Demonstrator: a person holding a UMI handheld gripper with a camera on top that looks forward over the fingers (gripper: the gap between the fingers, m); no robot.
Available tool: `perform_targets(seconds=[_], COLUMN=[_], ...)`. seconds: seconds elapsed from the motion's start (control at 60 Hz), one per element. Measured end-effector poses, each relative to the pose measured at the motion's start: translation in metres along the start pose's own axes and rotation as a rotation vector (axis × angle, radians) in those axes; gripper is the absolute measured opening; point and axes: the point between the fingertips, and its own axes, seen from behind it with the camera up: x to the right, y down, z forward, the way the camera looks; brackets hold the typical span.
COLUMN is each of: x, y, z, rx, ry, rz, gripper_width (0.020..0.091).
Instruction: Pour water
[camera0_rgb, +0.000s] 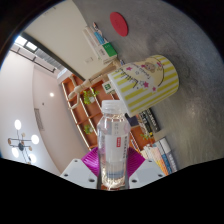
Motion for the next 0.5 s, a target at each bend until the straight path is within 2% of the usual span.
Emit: perform_targets(seconds=[0.167,0.217,0.333,0.5], x=[-0.005,-0.01,-0.026,-0.069], y=[0.01,0.019,0.027,-0.005], z=[-0.002,-0.001,0.0,0.0], rx=[-0.025,-0.054,-0.121,-0.092], ry=[0.006,0.017,0.092,0.194], rz=[-0.078,-0.185,-0.676,-1.413], gripper_width=[0.0345,0.0346,0.0368,0.0366])
